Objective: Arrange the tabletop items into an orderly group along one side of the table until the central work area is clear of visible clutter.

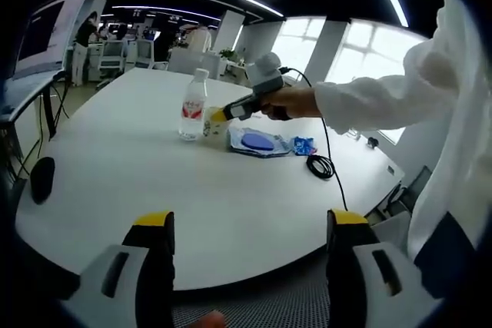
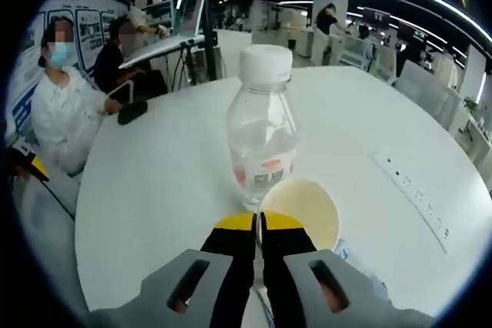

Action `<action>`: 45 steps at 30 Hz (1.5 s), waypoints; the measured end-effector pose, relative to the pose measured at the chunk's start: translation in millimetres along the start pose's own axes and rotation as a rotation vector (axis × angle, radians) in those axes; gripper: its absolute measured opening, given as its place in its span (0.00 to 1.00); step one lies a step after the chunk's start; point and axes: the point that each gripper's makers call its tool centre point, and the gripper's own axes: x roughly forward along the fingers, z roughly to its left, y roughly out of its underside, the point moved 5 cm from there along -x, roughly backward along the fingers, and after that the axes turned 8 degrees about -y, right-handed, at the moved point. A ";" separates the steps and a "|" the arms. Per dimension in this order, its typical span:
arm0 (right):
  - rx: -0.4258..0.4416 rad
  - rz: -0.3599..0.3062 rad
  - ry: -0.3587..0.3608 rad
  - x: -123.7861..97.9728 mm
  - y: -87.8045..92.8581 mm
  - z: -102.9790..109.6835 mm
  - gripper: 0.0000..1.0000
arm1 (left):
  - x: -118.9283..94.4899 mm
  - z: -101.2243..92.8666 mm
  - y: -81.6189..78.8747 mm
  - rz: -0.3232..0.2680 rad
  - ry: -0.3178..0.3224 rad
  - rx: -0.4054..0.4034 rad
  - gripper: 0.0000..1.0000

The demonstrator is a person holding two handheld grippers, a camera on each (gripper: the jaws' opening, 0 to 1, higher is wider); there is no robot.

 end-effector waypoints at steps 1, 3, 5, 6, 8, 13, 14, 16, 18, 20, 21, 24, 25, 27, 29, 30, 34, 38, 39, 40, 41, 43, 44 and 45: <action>0.015 -0.001 -0.001 0.8 0.0 -0.8 0.00 | 0.1 -0.1 0.0 0.000 0.000 0.000 0.83; 0.036 -0.006 0.010 2.0 -0.3 -4.3 0.00 | 0.1 -0.3 -0.1 0.000 -0.001 -0.001 0.82; 0.048 -0.008 0.012 3.3 -0.5 -4.6 0.00 | 0.1 -0.1 -0.3 -0.002 0.002 -0.004 0.82; 0.046 -0.003 0.006 4.9 -0.1 -3.3 0.00 | 0.3 0.0 -0.2 -0.001 0.002 -0.004 0.82; 0.035 0.004 0.009 5.4 -0.1 -2.0 0.00 | 0.4 -0.7 -0.4 0.000 0.003 -0.002 0.82; 0.020 0.015 0.016 8.3 0.5 -4.2 0.01 | 0.5 0.8 0.2 0.002 -0.001 0.001 0.82; 0.017 0.017 0.017 7.6 0.5 -2.0 0.01 | 0.4 1.3 0.2 0.001 -0.003 0.001 0.82; 0.015 0.021 0.014 6.6 0.6 1.4 0.03 | 0.2 1.3 0.1 0.001 -0.001 -0.001 0.82; 0.015 0.024 0.011 6.6 1.2 2.3 0.07 | -0.2 1.4 0.1 0.000 0.000 -0.001 0.82; 0.015 0.026 0.012 5.9 1.8 3.4 0.10 | -0.5 1.2 0.0 0.000 0.001 -0.002 0.82; 0.012 0.028 0.016 5.0 2.2 3.7 0.12 | -0.8 1.0 -0.2 0.000 0.001 -0.001 0.82; 0.010 0.015 0.020 0.4 0.6 6.0 0.16 | -1.5 0.9 -0.7 -0.001 0.002 -0.001 0.82; 0.009 0.010 0.021 -1.0 -0.1 6.0 0.17 | -1.7 0.8 -0.9 -0.002 0.002 -0.001 0.82; 0.007 -0.008 0.027 -4.6 -1.3 5.2 0.20 | -2.1 0.7 -1.2 -0.002 0.002 -0.001 0.82; 0.005 -0.017 0.027 -8.6 -1.0 6.3 0.22 | -2.5 0.8 -1.3 -0.005 0.004 -0.001 0.82; 0.005 -0.020 0.028 -10.5 0.0 6.0 0.22 | -2.7 1.0 -1.4 -0.005 0.004 0.000 0.82; 0.002 -0.028 0.035 -23.8 2.0 21.0 0.25 | -3.5 2.2 -1.5 -0.010 0.005 0.001 0.82; 0.017 -0.039 0.045 -35.3 5.2 31.3 0.27 | -4.2 2.7 -1.8 -0.015 0.006 0.000 0.82; 0.023 -0.043 0.050 -39.5 6.8 34.8 0.27 | -4.2 2.7 -1.8 -0.016 0.006 0.001 0.82; 0.026 -0.045 0.052 -43.1 7.6 38.1 0.27 | -4.3 2.7 -1.7 -0.016 0.006 0.002 0.81; 0.030 -0.049 0.054 -47.5 9.1 41.8 0.27 | -4.3 2.4 -1.5 -0.016 0.007 0.004 0.81; 0.037 -0.056 0.061 -54.3 10.4 46.1 0.28 | -4.3 2.0 -1.0 -0.014 0.010 0.008 0.81; 0.042 -0.064 0.066 -60.1 11.1 48.8 0.28 | -4.4 1.9 -0.9 -0.014 0.011 0.010 0.81; 0.045 -0.071 0.071 -64.0 11.6 50.7 0.29 | -4.4 1.6 -0.8 -0.014 0.012 0.011 0.81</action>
